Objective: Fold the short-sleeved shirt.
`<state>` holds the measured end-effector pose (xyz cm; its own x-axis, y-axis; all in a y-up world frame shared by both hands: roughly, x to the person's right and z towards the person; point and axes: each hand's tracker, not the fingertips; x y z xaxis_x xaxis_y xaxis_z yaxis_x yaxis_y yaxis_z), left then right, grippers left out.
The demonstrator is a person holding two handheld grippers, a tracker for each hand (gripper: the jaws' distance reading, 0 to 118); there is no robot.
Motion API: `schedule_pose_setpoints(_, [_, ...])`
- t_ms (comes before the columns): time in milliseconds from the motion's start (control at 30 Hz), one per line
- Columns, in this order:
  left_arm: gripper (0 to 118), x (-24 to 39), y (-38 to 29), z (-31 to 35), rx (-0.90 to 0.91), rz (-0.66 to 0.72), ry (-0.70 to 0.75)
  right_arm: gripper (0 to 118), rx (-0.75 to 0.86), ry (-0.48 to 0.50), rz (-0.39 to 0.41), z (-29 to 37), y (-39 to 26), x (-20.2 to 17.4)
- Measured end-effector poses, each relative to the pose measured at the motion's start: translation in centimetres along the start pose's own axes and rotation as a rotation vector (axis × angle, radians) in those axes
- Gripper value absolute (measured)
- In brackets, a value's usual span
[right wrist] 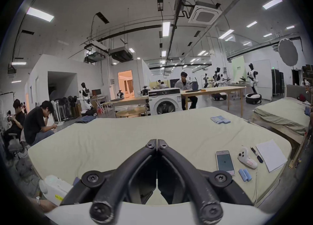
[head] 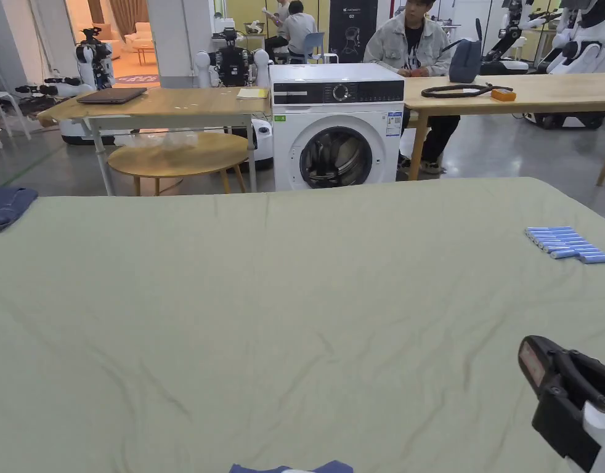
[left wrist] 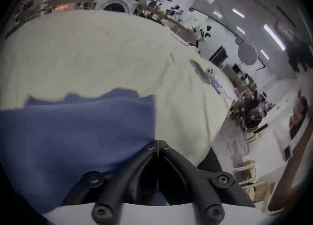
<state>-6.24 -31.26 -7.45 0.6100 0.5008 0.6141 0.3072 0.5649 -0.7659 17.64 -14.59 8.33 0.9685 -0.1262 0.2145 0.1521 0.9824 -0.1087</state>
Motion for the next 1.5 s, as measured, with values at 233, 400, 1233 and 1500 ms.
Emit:
schedule_pose_setpoints(233, [0,-1.8,2.1,10.6,0.226,0.011,-0.004,0,-0.168,0.174,0.009,-3.0,-2.0,-3.7])
schedule_pose_setpoints(400, [0,-7.6,0.2,17.5,0.41,0.245,-0.034,0,-0.511,0.366,0.022,-7.3,-7.0,-7.6])
schedule_pose_setpoints(1233, [21,-17.9,-3.7,5.6,0.135,0.823,-0.397,0,-0.893,0.423,-0.153,-11.8,-16.5,-7.6])
schedule_pose_setpoints(1500, [21,-24.2,-3.9,14.5,0.219,0.845,-0.35,0,-0.742,0.49,-0.263,-12.8,-11.7,-9.1])
